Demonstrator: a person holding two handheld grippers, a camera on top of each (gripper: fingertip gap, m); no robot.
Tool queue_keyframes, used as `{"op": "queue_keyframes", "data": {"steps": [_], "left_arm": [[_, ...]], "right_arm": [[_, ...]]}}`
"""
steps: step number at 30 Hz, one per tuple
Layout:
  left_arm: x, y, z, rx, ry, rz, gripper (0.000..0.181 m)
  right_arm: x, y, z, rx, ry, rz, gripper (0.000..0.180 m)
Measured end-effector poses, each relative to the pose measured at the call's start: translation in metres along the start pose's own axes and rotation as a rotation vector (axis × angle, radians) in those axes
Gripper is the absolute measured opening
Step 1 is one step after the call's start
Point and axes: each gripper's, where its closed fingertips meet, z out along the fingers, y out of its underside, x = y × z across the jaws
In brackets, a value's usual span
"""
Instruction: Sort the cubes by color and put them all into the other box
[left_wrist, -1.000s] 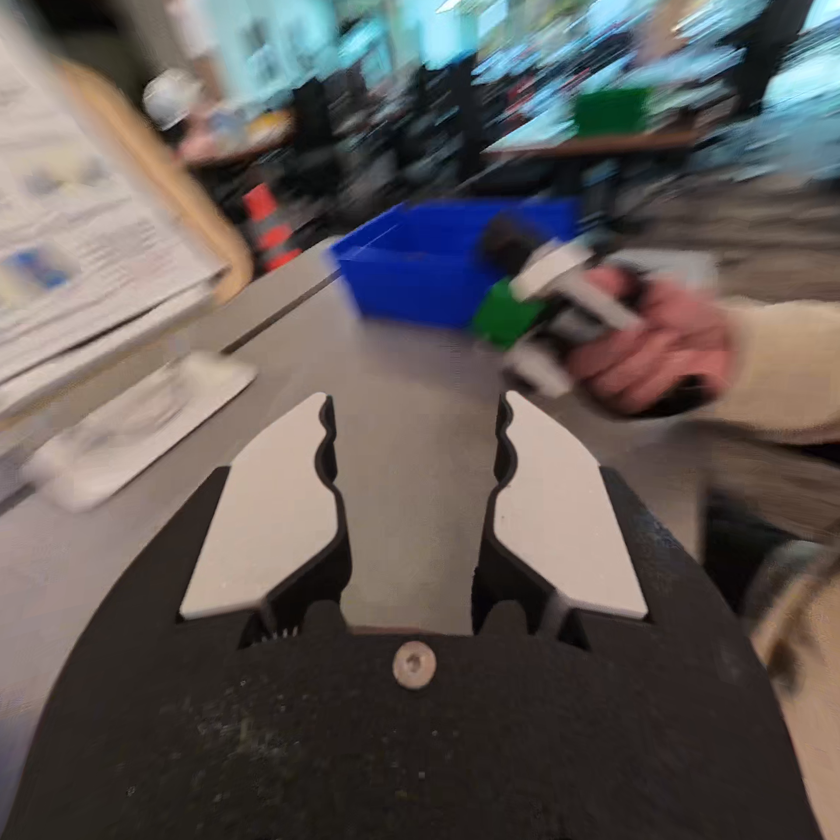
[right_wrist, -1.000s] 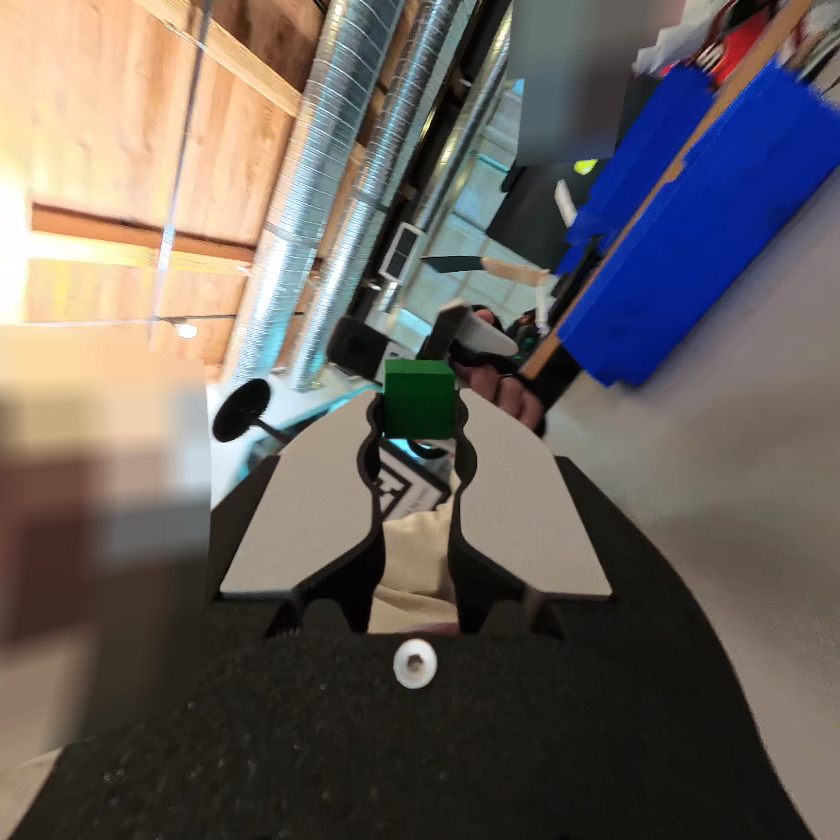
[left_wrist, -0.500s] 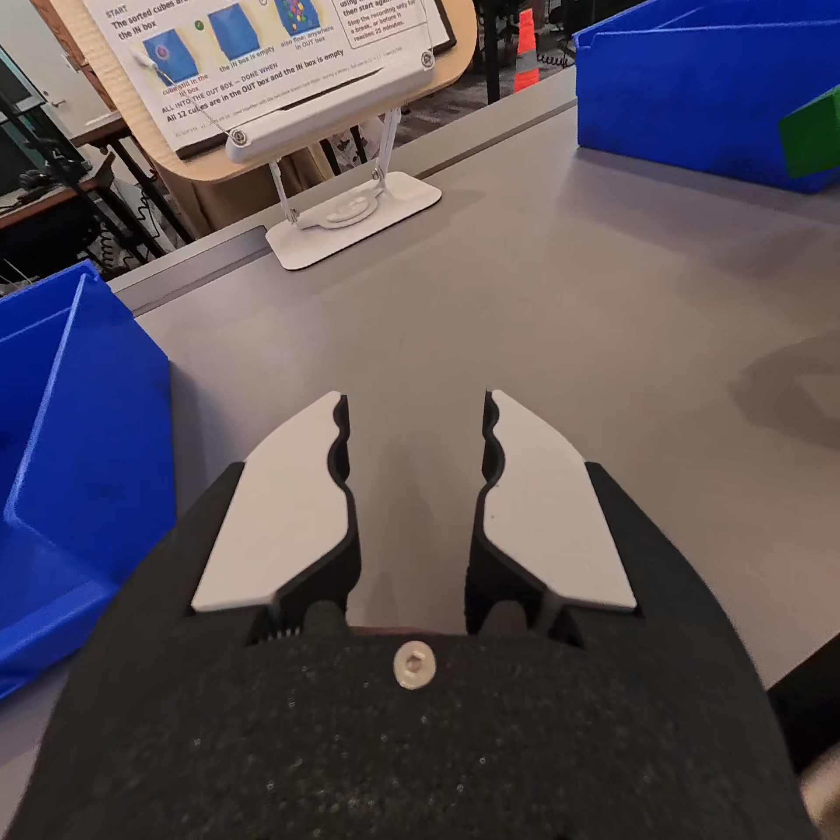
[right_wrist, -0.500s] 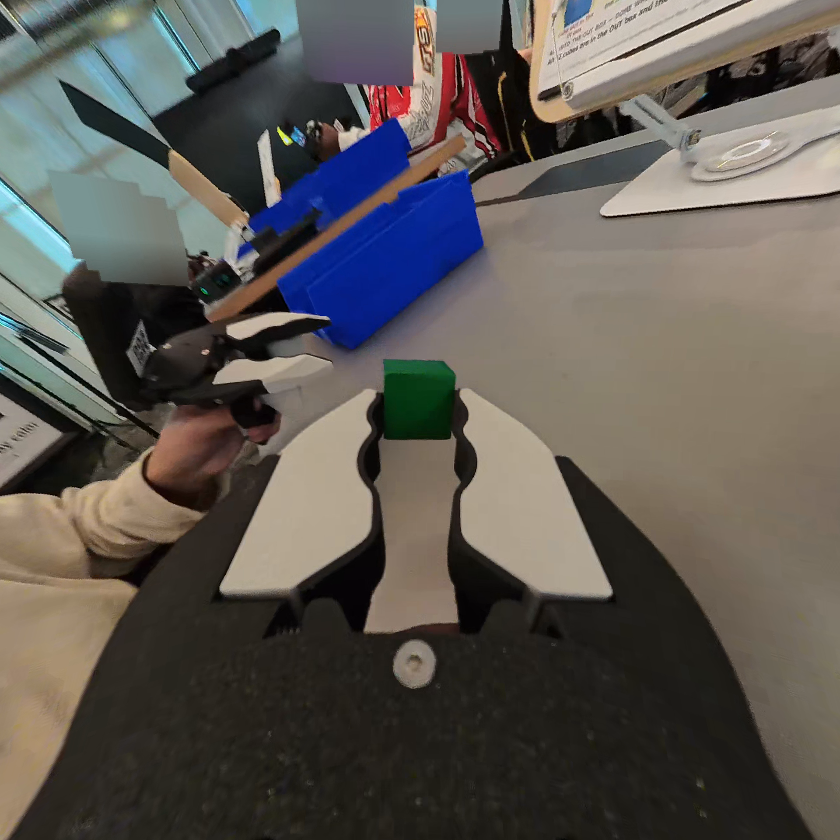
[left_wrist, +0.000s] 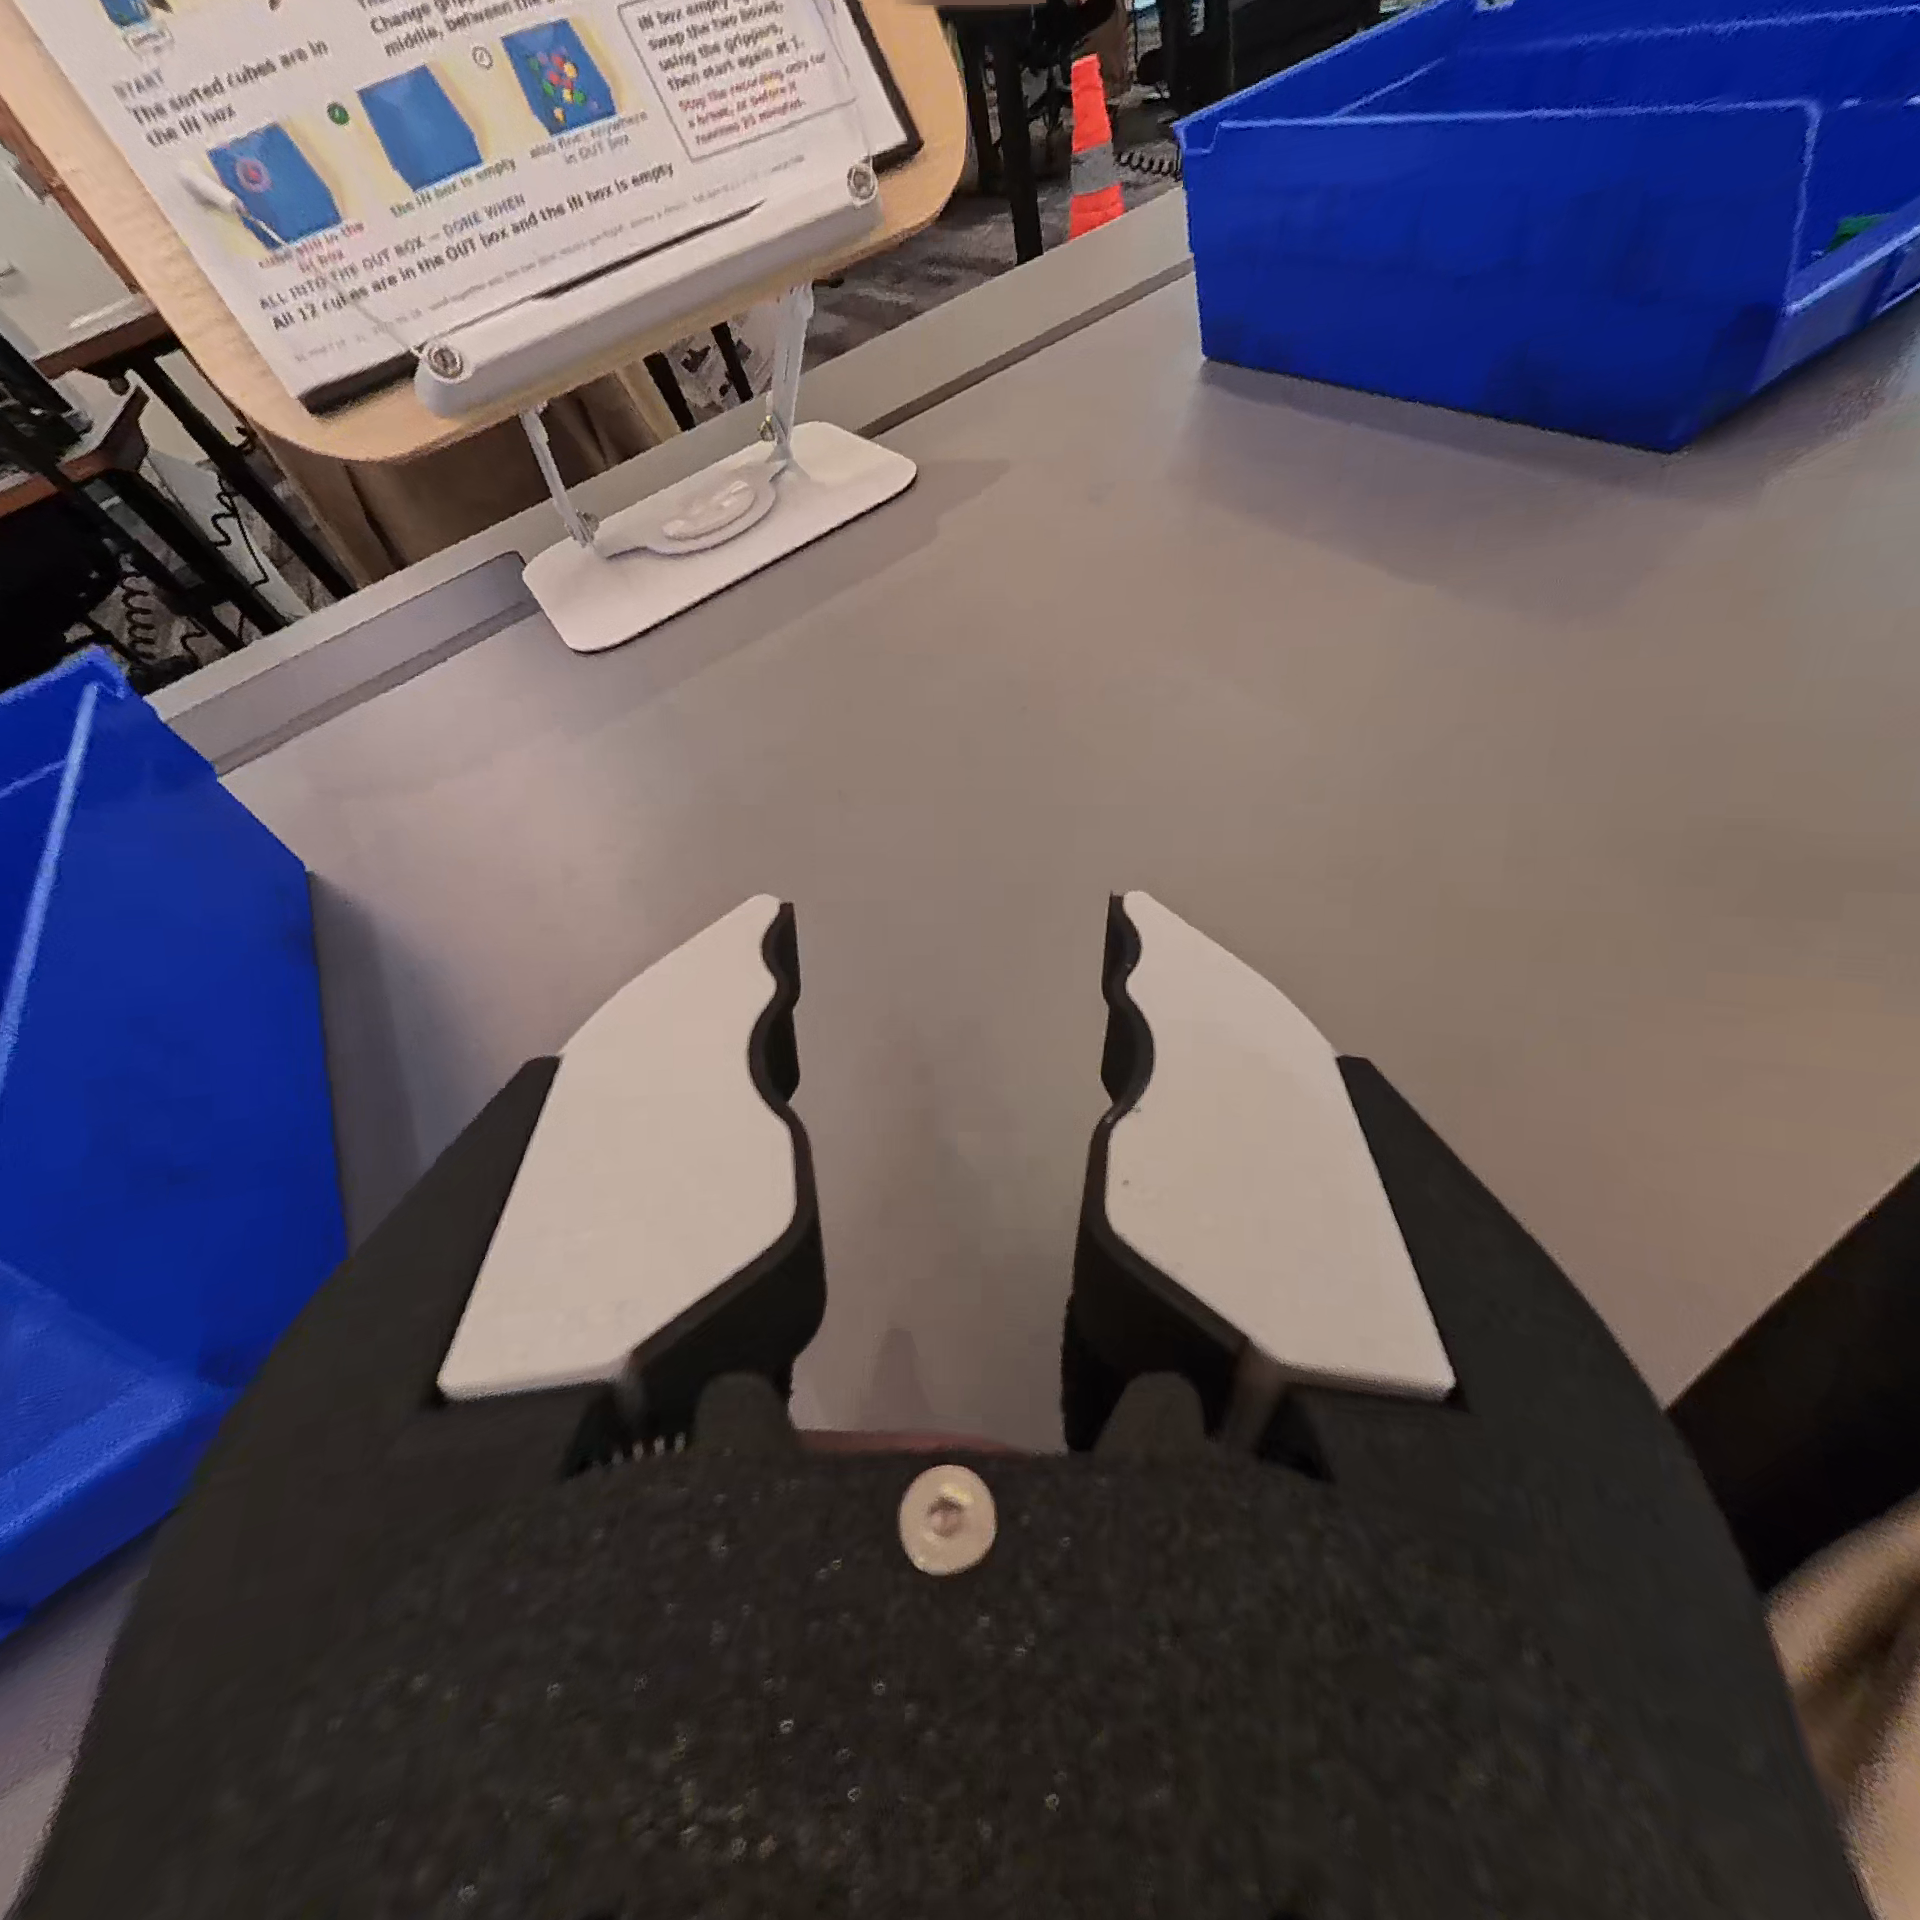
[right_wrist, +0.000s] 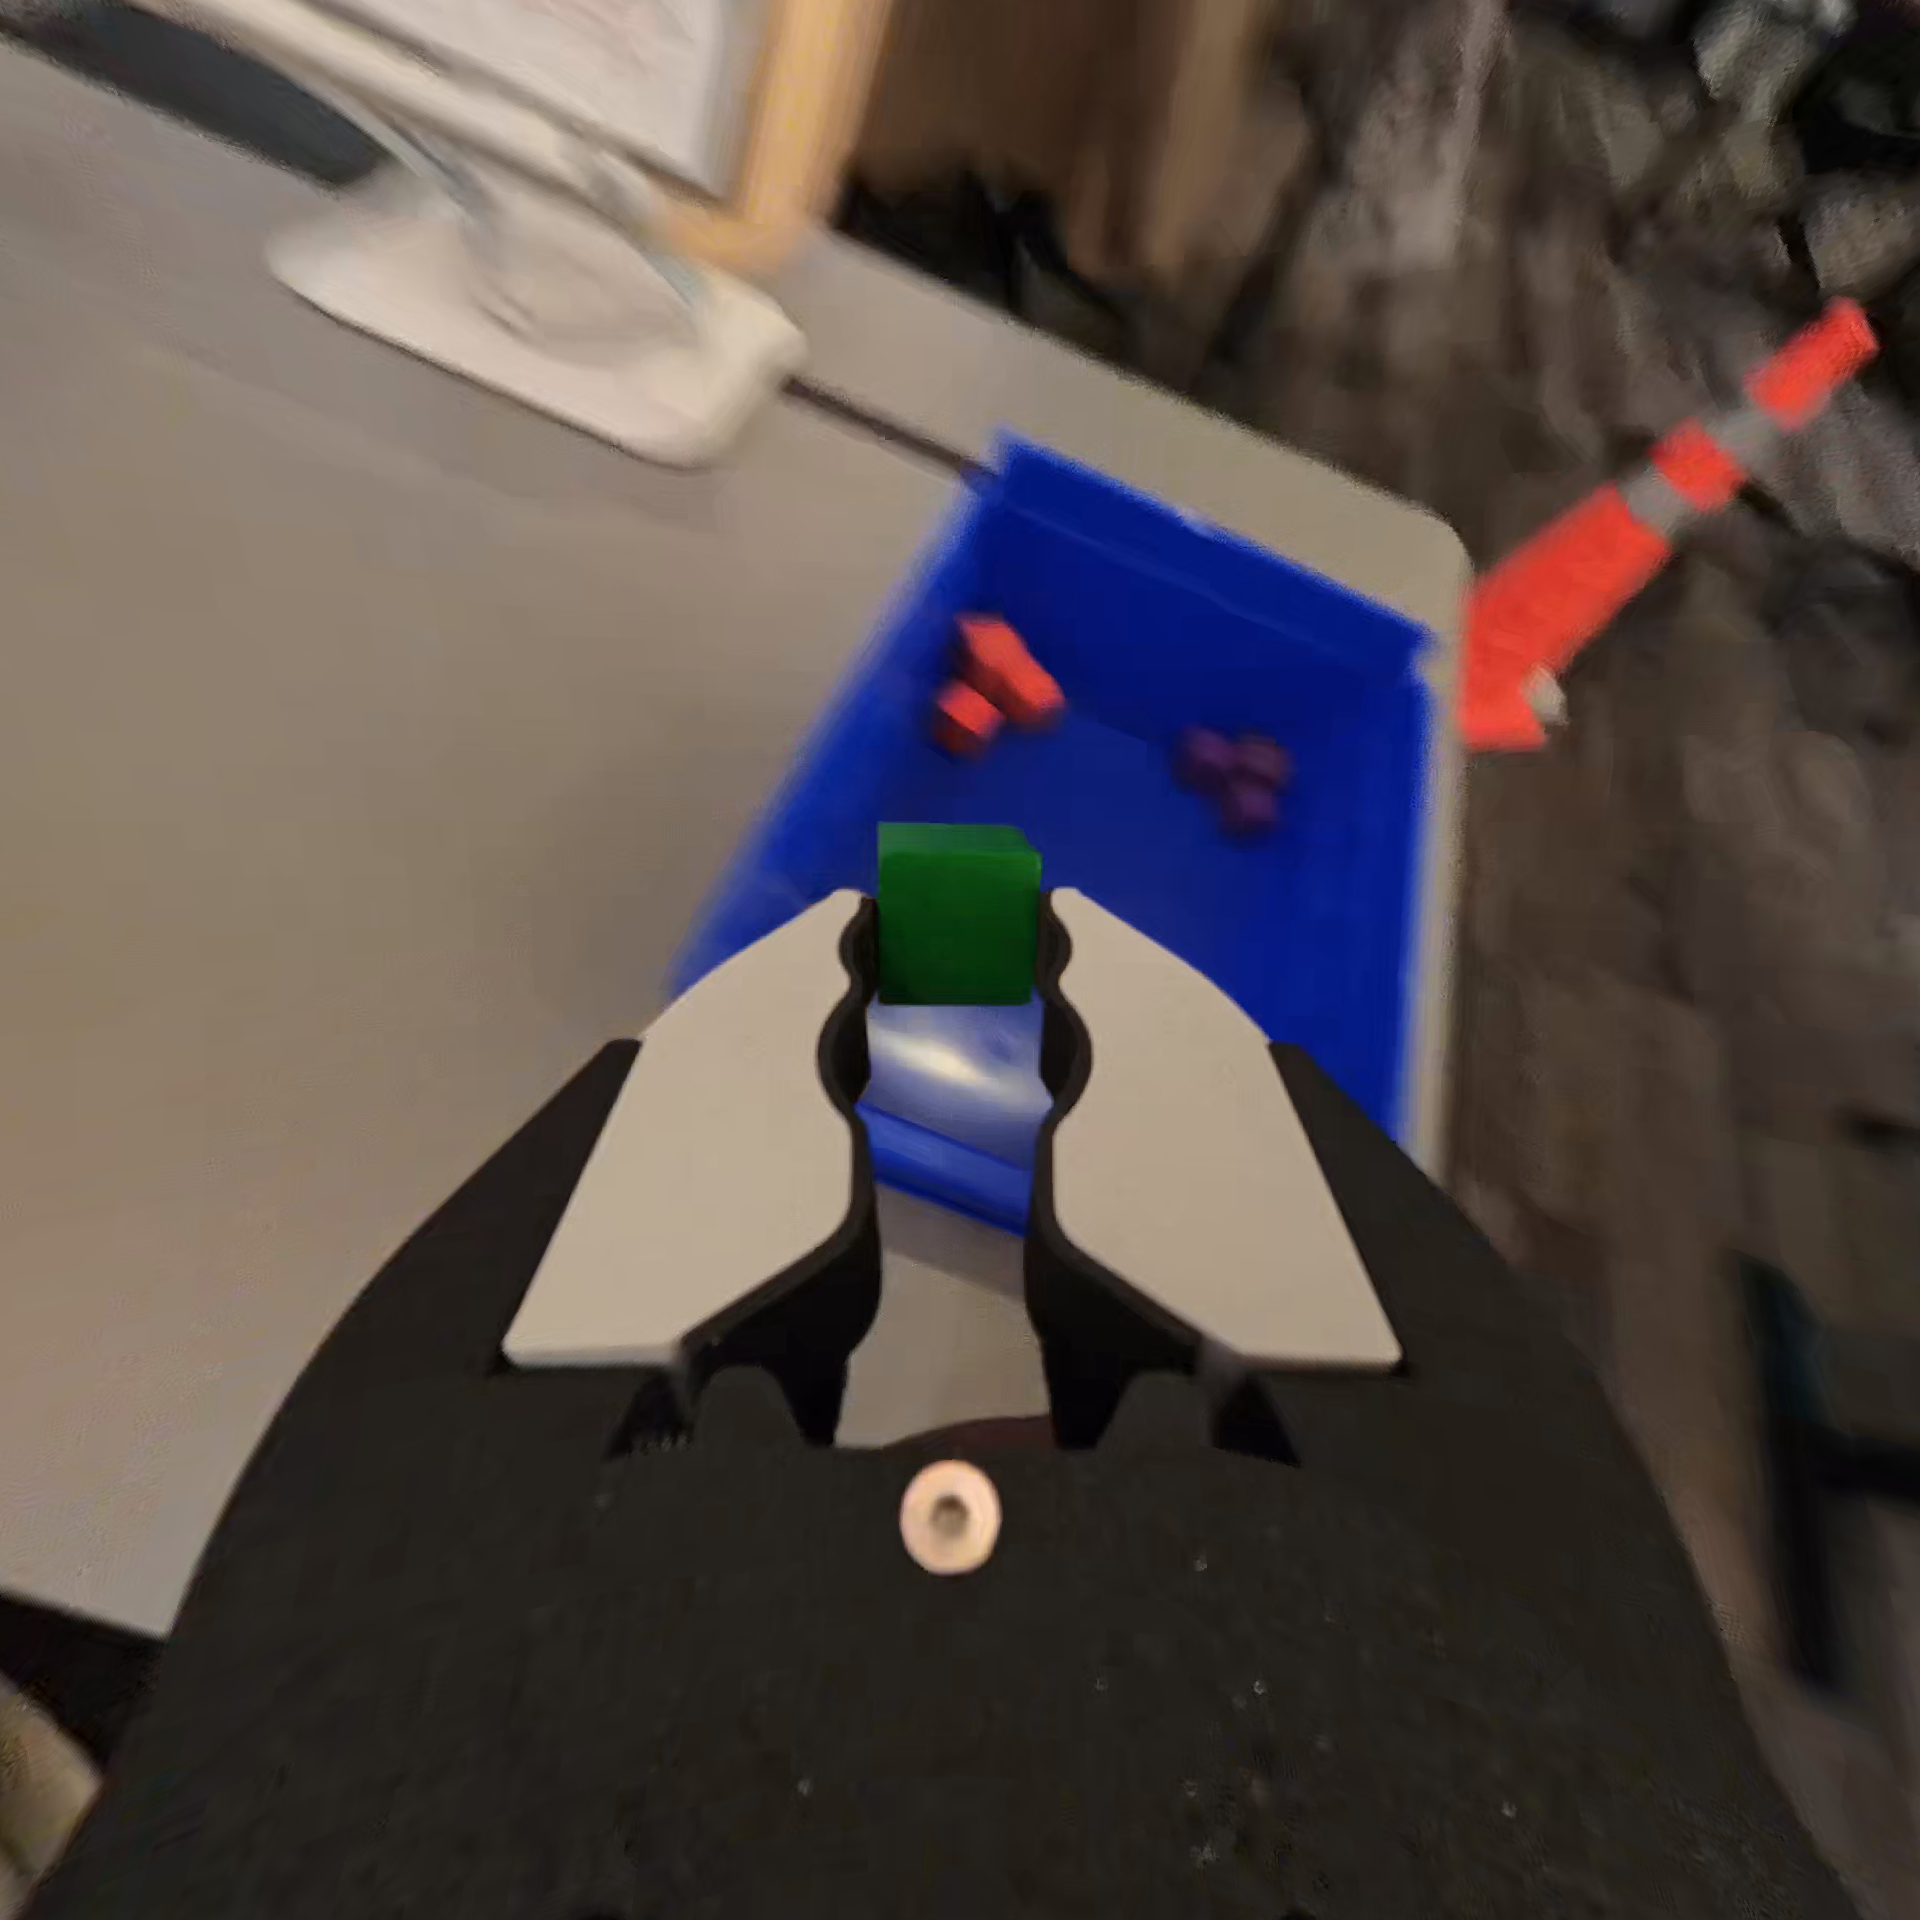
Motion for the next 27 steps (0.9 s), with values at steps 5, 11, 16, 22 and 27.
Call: {"op": "queue_keyframes", "data": {"steps": [5, 11, 16, 22, 27], "left_arm": [[0.0, -0.006, -0.004, 0.02, -0.001, 0.018, 0.056], [-0.002, 0.0, -0.001, 0.001, 0.02, -0.003, 0.056], [-0.002, 0.006, 0.003, -0.02, 0.039, -0.023, 0.056], [-0.007, 0.009, 0.005, -0.023, 0.054, -0.067, 0.056], [-0.01, 0.01, 0.007, -0.019, 0.085, -0.148, 0.053]], "right_arm": [[0.056, 0.073, 0.05, -0.461, -0.046, 0.061, 0.029], [0.081, 0.137, 0.076, -0.799, -0.016, 0.028, 0.029], [0.079, 0.15, 0.079, -0.878, -0.025, 0.081, 0.033], [0.062, 0.094, 0.048, -0.618, 0.133, -0.021, 0.046], [-0.12, -0.001, 0.011, 0.177, -0.287, 0.074, 0.039]]}}
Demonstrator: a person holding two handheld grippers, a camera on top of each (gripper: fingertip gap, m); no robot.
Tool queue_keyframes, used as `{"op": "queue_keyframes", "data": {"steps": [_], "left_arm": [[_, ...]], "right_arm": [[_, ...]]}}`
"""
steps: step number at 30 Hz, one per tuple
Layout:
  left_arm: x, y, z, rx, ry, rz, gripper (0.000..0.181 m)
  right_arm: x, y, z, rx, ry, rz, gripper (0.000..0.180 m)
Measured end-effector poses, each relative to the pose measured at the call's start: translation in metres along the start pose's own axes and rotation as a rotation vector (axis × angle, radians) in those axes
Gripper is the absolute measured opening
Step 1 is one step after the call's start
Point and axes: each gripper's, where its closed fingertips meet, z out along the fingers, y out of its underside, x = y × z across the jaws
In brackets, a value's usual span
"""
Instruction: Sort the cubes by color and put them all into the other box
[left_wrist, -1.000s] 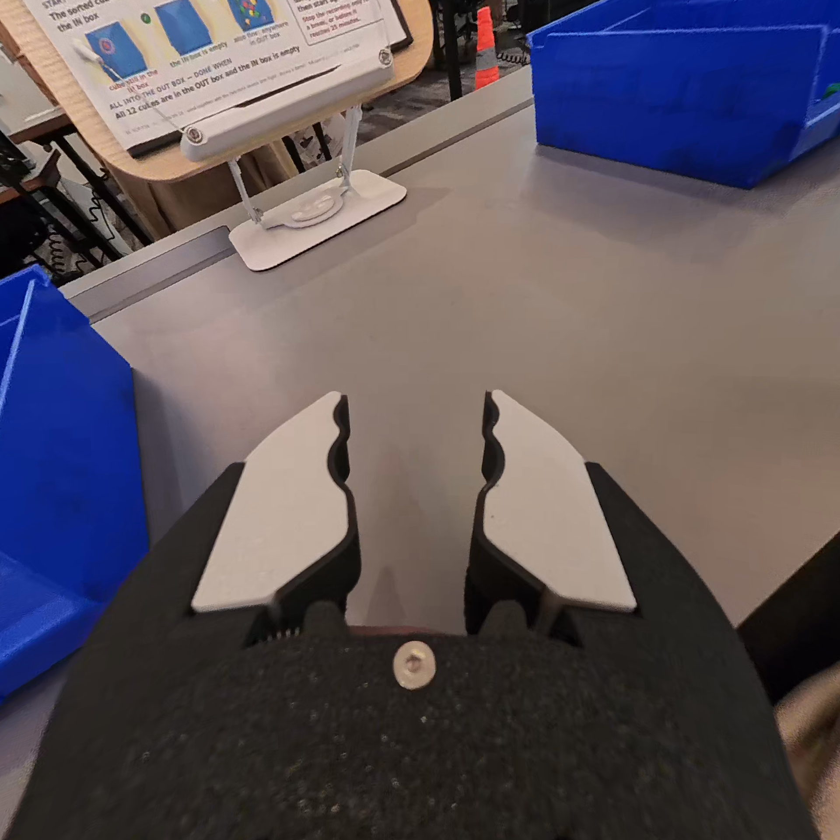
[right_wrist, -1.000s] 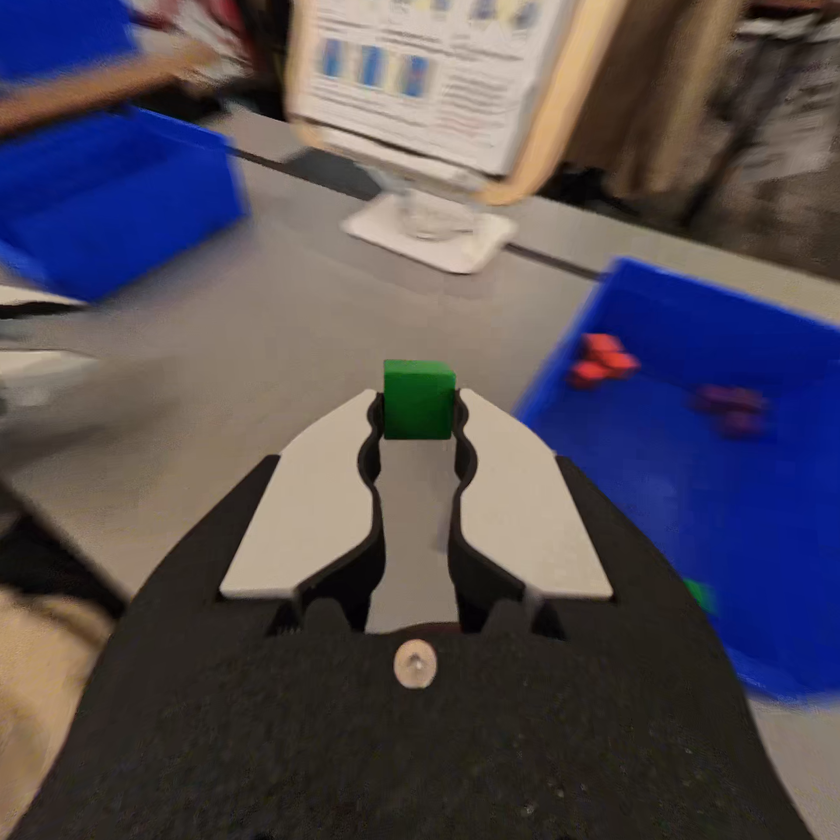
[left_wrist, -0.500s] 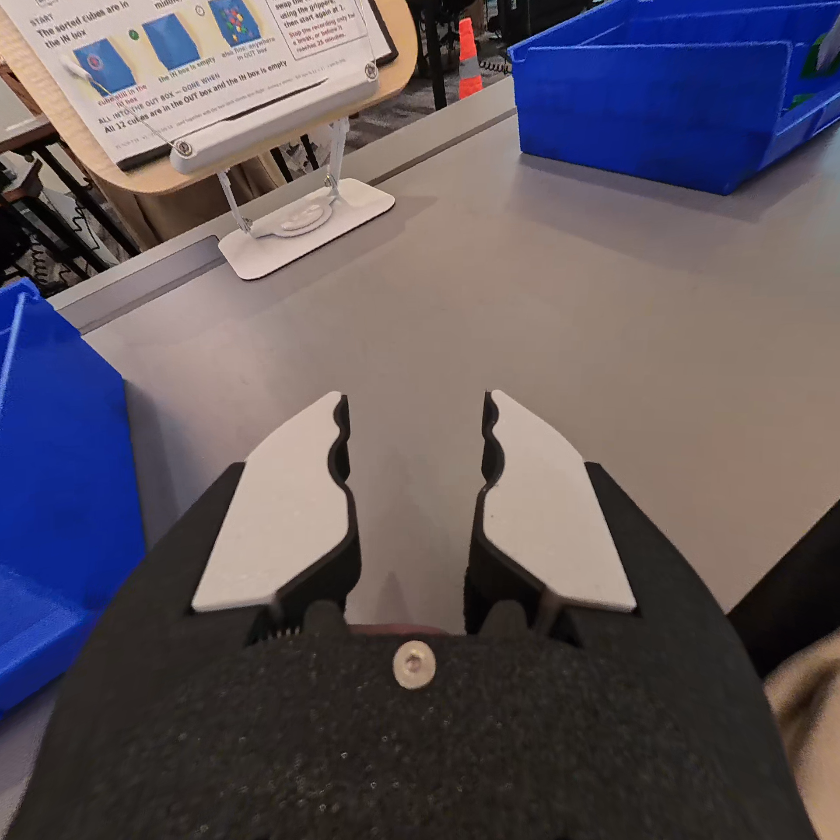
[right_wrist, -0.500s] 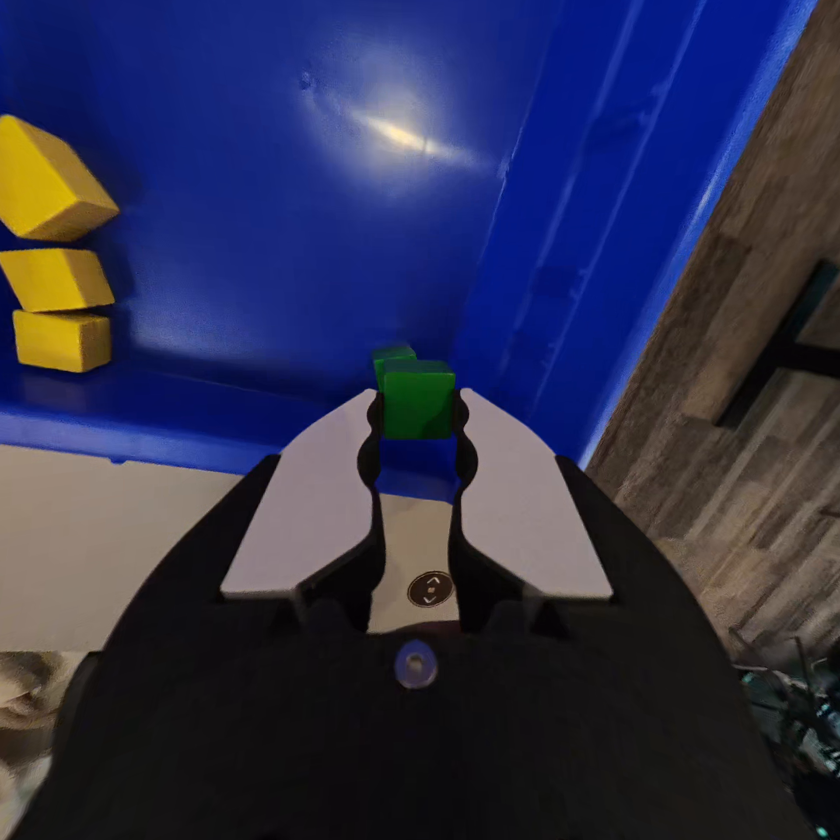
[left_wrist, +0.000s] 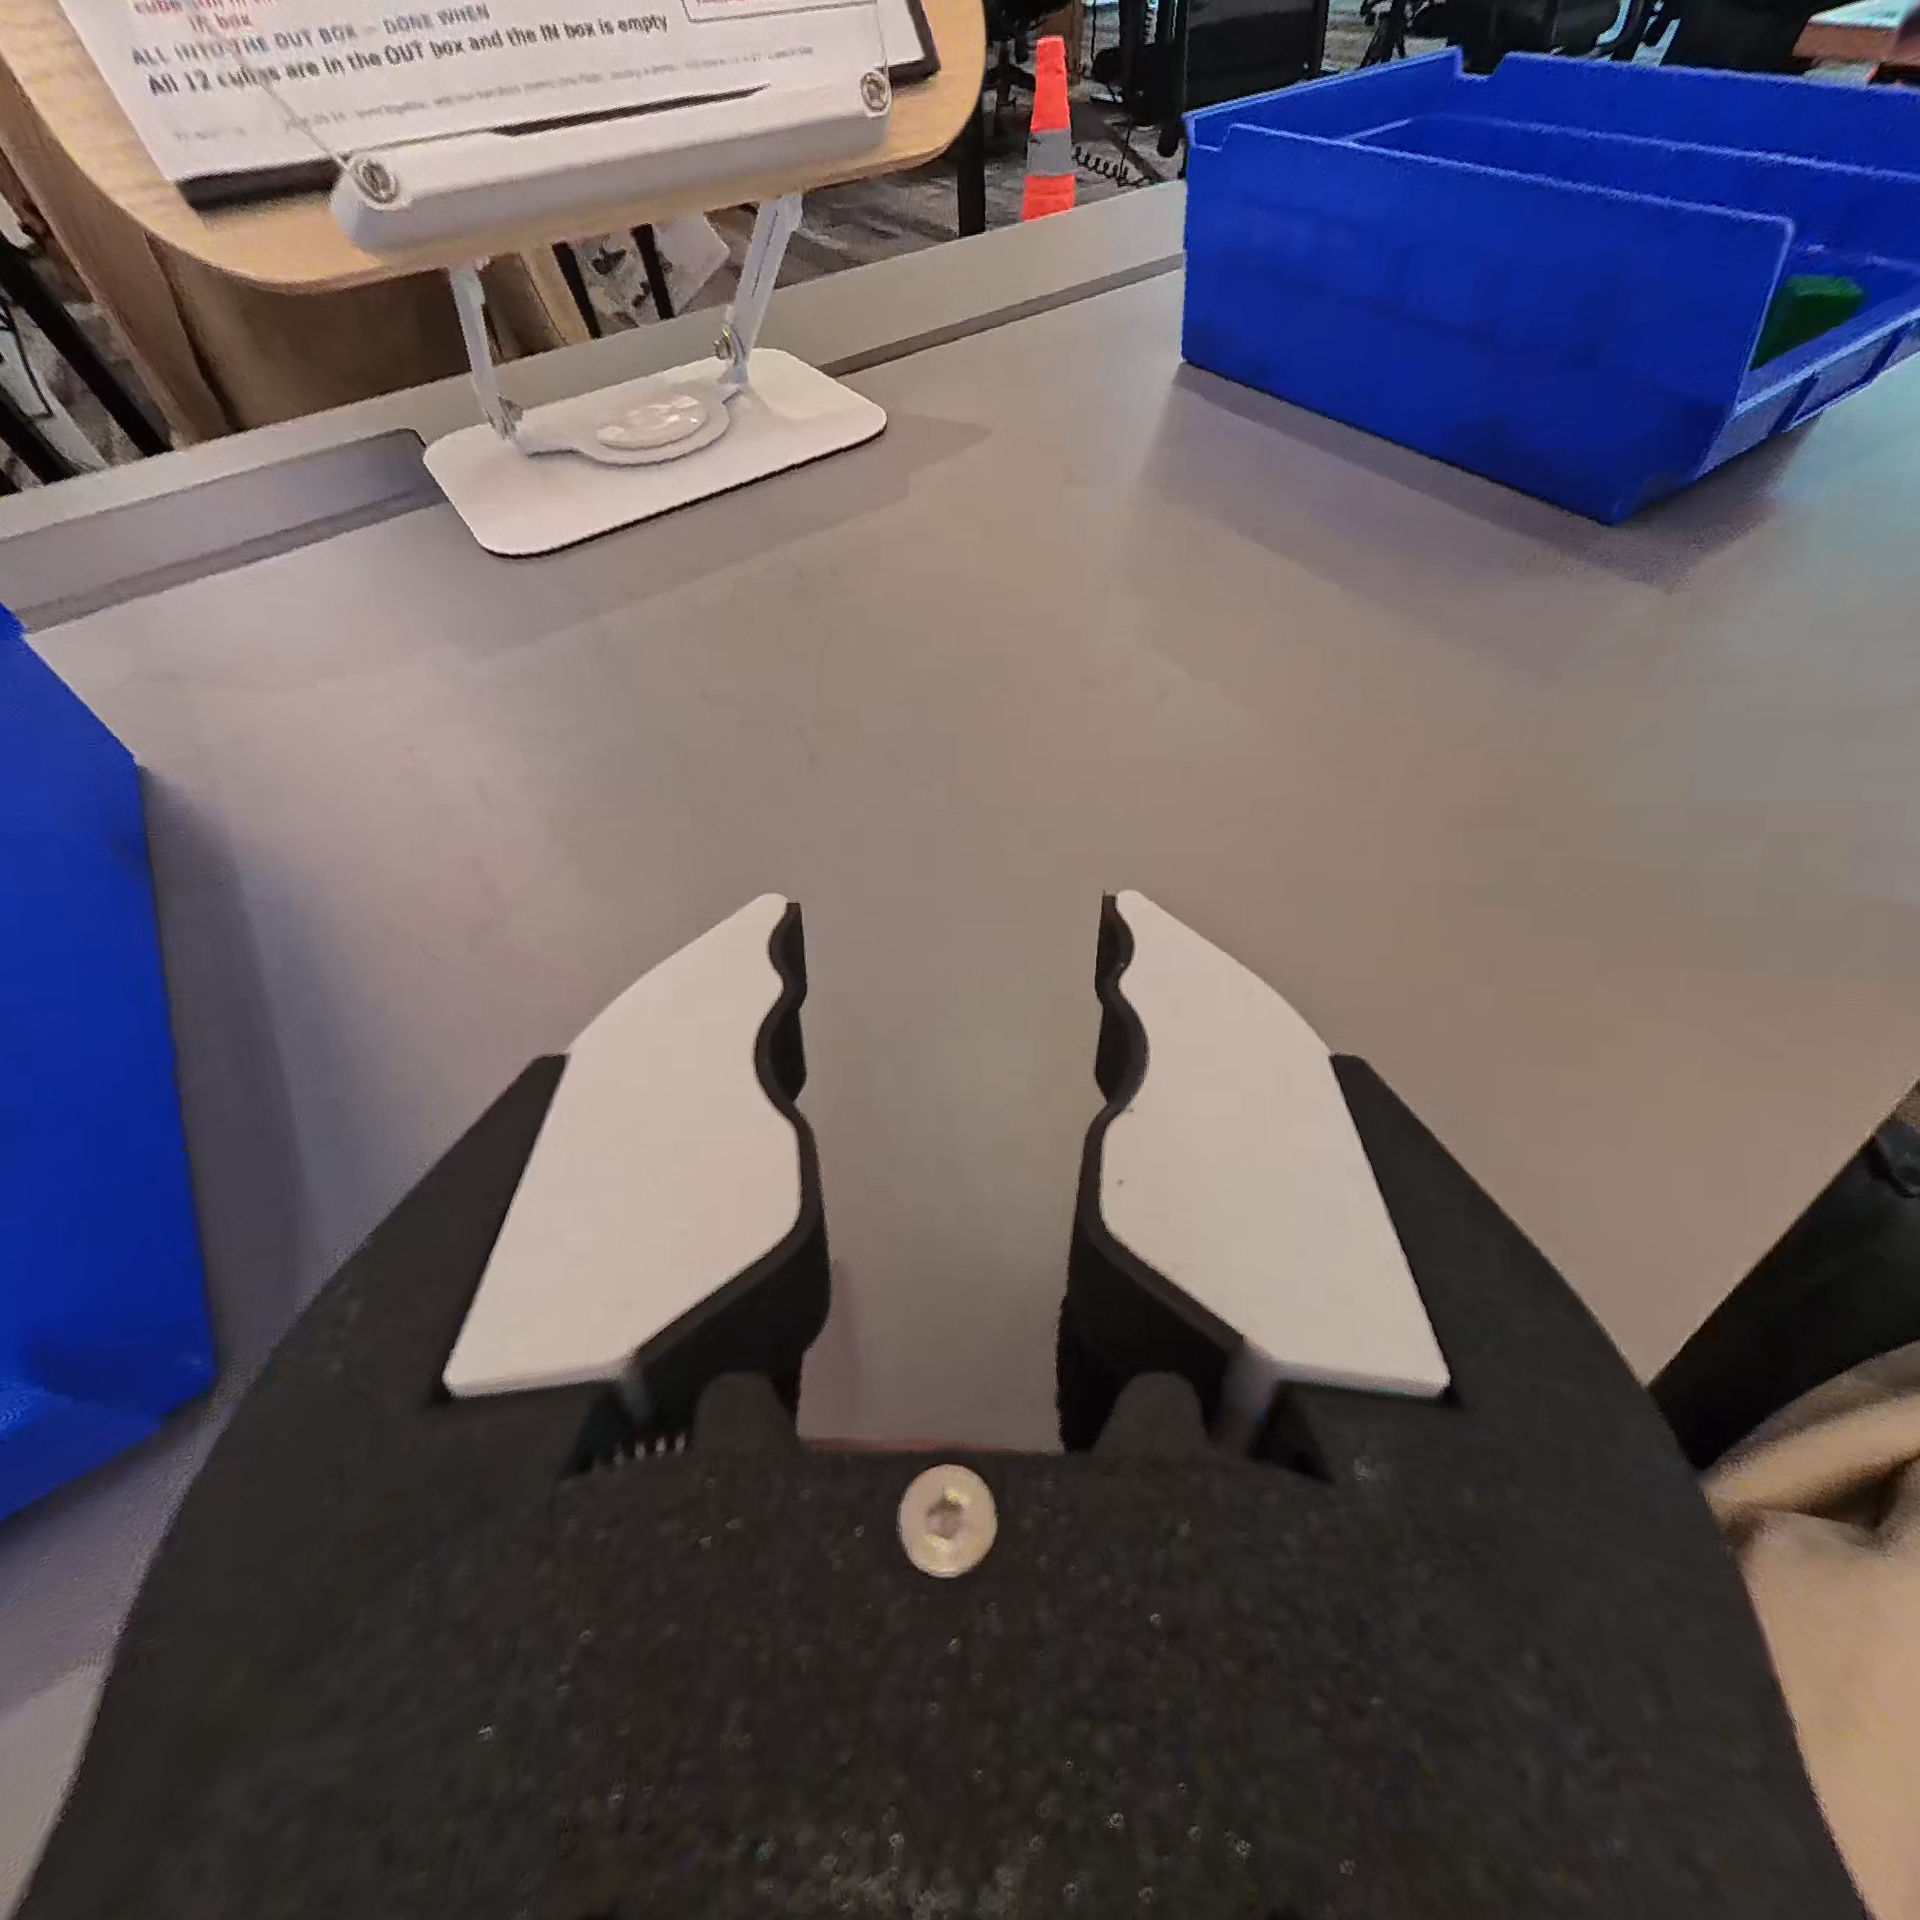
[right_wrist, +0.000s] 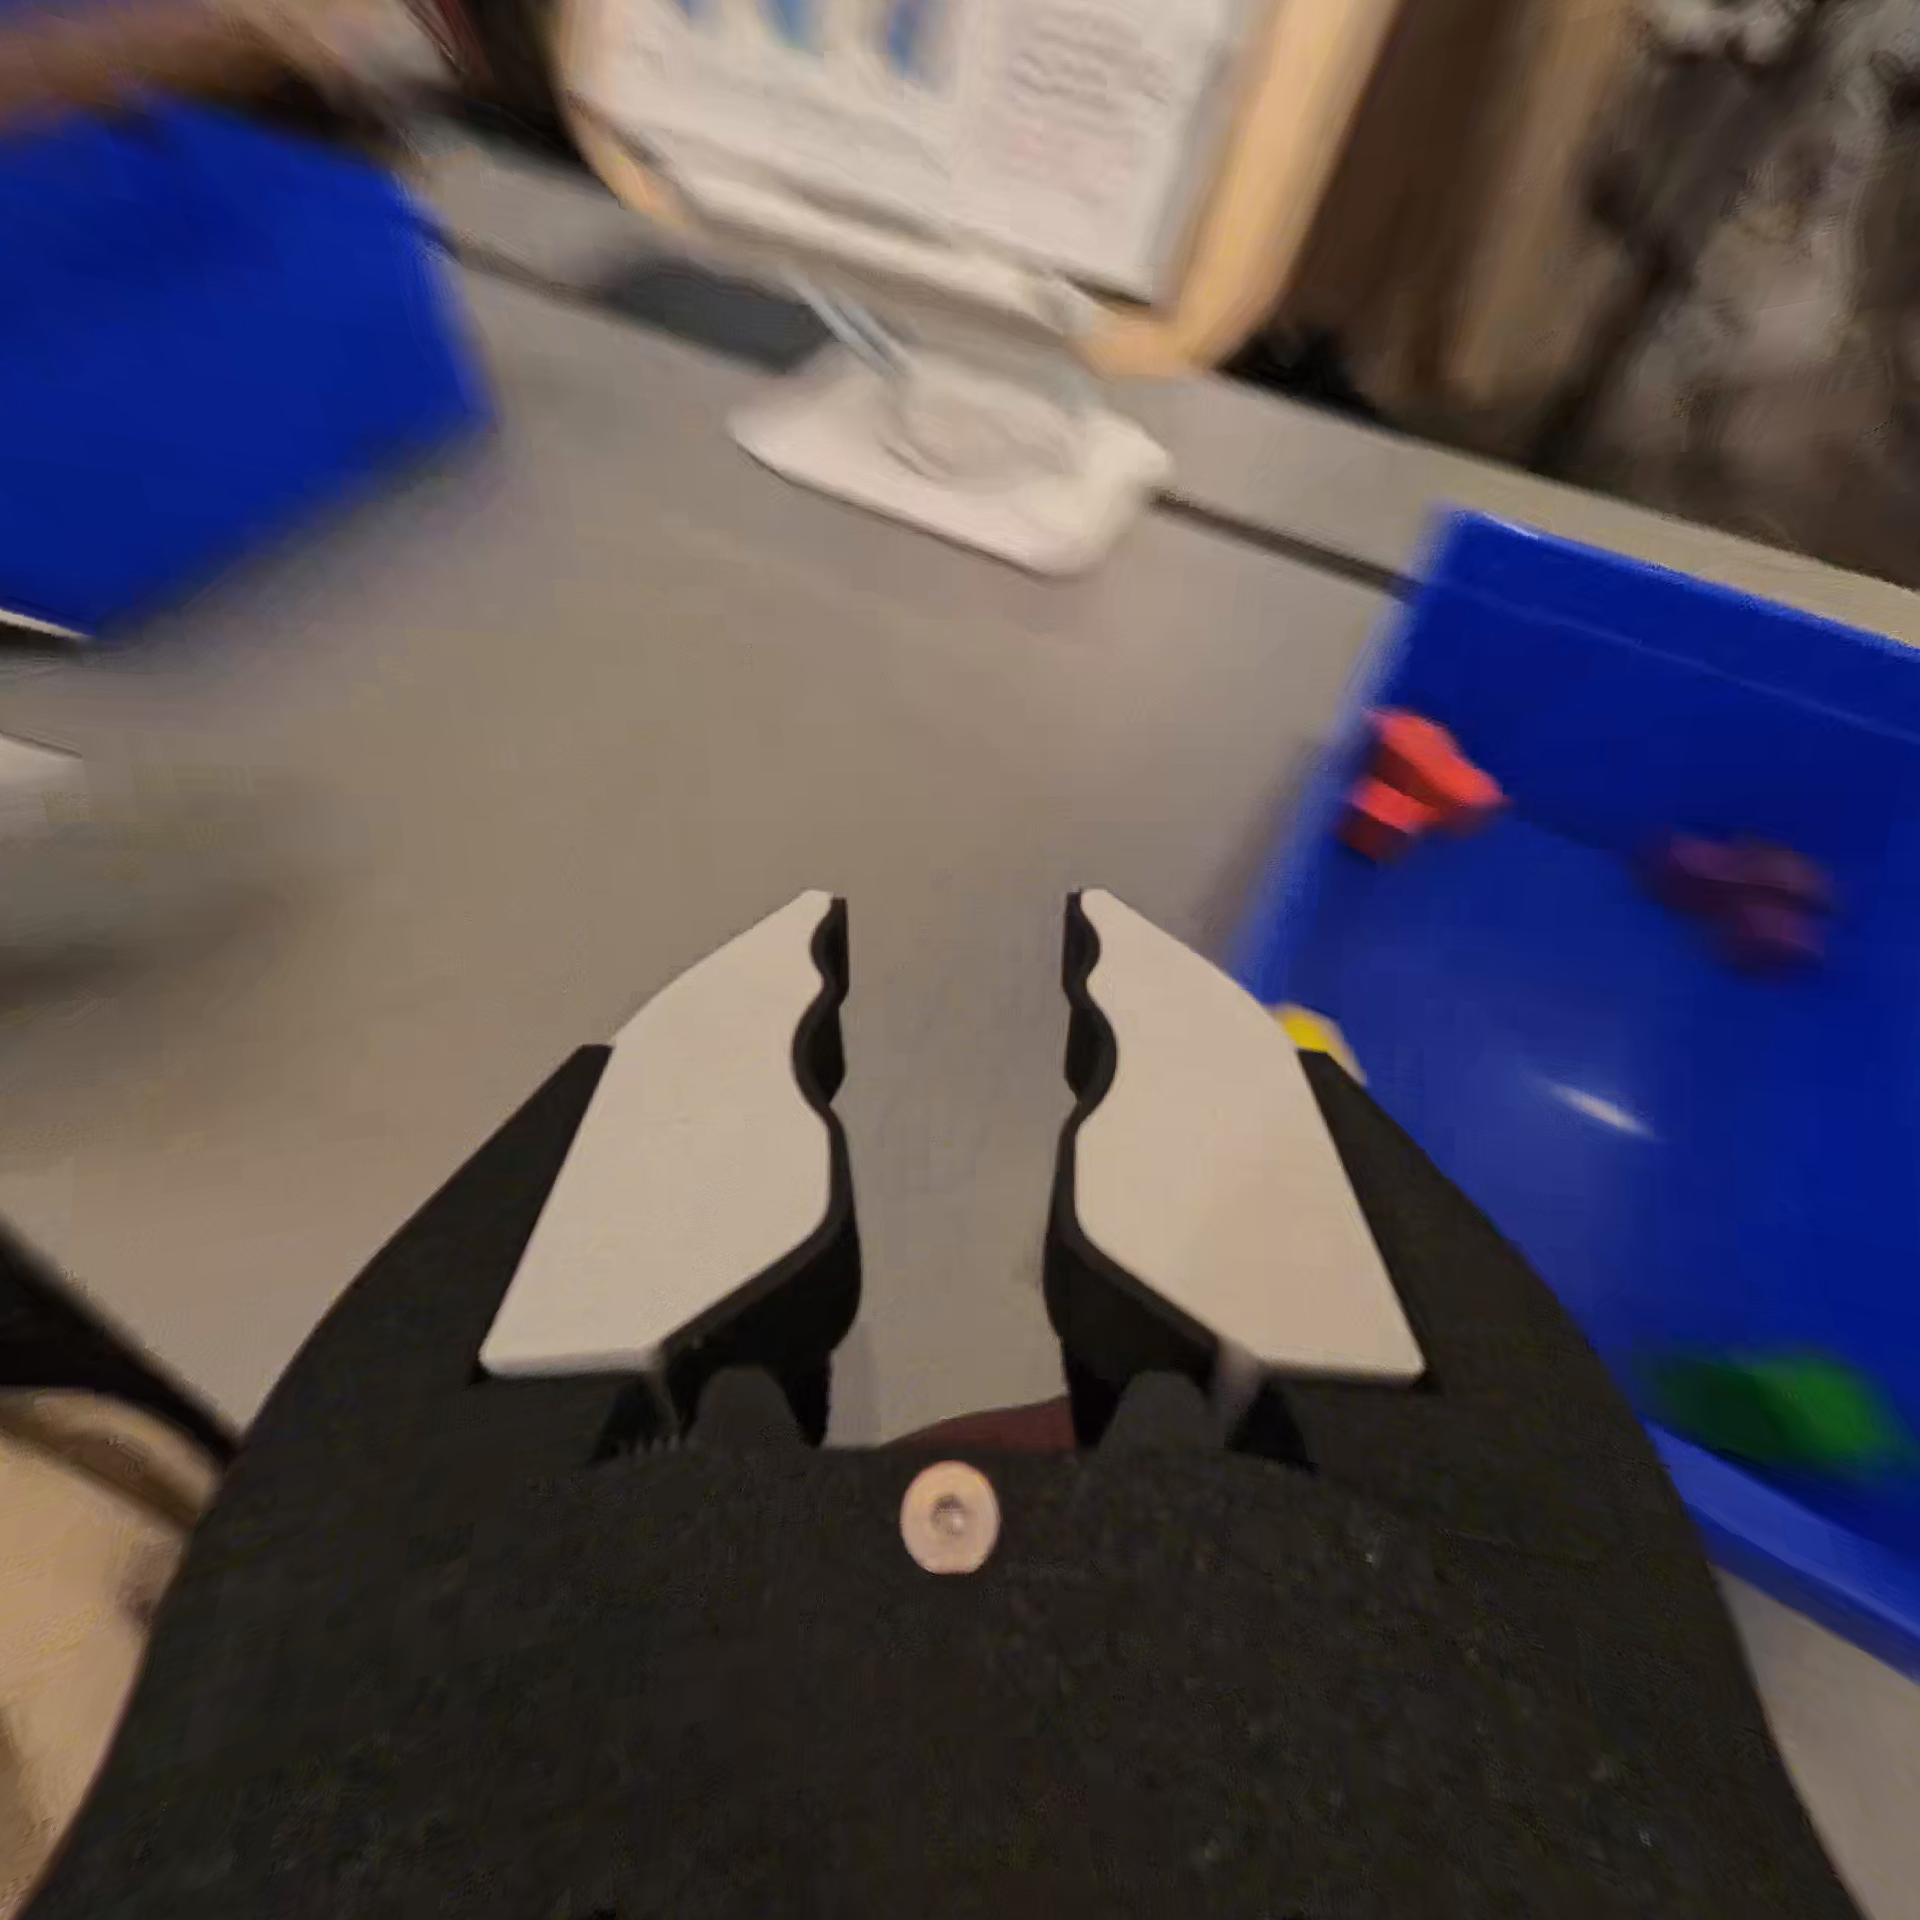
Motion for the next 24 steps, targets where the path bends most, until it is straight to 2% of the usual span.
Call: {"op": "queue_keyframes", "data": {"steps": [1, 3, 6, 9, 20, 24], "left_arm": [[0.0, 0.001, 0.0, -0.002, 0.007, -0.017, 0.053], [0.0, 0.001, 0.0, 0.001, 0.022, -0.05, 0.053], [0.0, 0.0, -0.002, 0.0, 0.035, -0.068, 0.053], [-0.003, 0.001, -0.002, -0.005, 0.019, -0.064, 0.053], [0.012, 0.012, 0.004, -0.081, 0.067, -0.03, 0.053], [0.021, 0.009, -0.012, -0.108, 0.129, -0.047, 0.056]], "right_arm": [[-0.034, 0.0, 0.004, 0.098, -0.086, 0.044, 0.038], [-0.083, 0.015, 0.015, 0.163, -0.208, 0.15, 0.04], [-0.109, 0.042, 0.026, 0.189, -0.231, 0.21, 0.042], [-0.106, 0.056, 0.022, 0.188, -0.142, 0.126, 0.042], [-0.105, 0.062, 0.021, 0.169, -0.202, 0.193, 0.042], [-0.108, 0.064, 0.024, 0.156, -0.218, 0.196, 0.042]]}}
